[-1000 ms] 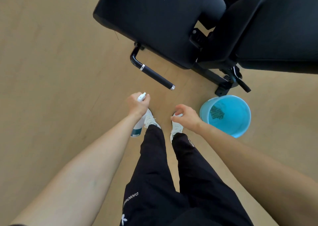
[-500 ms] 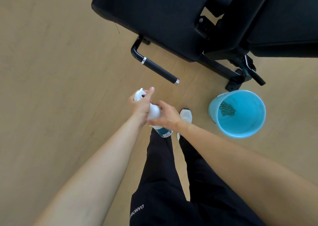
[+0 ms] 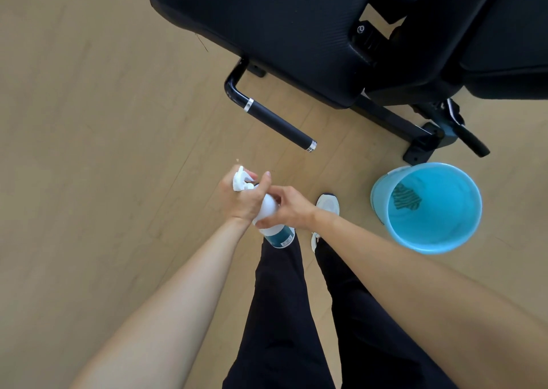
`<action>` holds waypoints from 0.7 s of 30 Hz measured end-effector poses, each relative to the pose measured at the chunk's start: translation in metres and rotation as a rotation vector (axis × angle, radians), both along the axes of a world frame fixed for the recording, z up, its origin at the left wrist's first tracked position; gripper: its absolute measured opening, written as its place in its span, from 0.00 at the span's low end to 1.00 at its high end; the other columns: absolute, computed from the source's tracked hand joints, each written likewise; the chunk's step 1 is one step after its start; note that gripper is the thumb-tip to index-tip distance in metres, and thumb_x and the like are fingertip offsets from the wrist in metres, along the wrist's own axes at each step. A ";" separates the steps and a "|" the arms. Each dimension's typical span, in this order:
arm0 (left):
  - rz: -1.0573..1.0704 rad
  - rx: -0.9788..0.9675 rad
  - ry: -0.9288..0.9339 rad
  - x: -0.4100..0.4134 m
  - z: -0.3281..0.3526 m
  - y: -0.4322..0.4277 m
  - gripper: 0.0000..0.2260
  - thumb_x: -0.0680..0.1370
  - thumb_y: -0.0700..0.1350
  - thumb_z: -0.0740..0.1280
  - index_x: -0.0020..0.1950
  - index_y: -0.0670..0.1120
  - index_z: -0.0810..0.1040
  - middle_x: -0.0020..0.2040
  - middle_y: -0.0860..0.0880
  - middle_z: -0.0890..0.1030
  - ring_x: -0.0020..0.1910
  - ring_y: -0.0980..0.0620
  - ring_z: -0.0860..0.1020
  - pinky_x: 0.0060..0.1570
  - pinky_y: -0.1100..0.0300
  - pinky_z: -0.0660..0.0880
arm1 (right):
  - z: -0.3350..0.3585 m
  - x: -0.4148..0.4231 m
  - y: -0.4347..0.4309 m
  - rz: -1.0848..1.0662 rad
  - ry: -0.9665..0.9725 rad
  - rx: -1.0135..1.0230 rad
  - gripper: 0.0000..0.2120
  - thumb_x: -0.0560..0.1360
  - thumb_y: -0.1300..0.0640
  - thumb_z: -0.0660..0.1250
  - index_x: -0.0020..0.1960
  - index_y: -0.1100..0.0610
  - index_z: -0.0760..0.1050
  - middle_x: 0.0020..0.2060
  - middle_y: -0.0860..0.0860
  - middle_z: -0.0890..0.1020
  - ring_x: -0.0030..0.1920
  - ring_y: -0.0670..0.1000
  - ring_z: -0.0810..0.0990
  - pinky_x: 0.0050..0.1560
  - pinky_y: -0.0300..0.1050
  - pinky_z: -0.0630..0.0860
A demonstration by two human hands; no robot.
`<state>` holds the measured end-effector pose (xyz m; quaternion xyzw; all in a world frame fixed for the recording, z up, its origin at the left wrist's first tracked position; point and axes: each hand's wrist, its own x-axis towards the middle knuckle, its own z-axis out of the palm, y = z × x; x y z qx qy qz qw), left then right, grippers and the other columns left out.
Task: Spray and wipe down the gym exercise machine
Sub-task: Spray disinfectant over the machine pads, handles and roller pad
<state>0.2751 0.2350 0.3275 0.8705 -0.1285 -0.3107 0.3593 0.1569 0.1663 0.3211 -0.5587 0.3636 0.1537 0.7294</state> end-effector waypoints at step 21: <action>-0.038 0.039 0.132 -0.011 0.004 -0.029 0.14 0.72 0.50 0.77 0.37 0.48 0.74 0.33 0.56 0.78 0.36 0.51 0.76 0.44 0.47 0.80 | -0.014 -0.016 0.001 -0.173 -0.039 0.137 0.24 0.68 0.62 0.81 0.62 0.51 0.81 0.51 0.50 0.87 0.55 0.49 0.86 0.60 0.48 0.81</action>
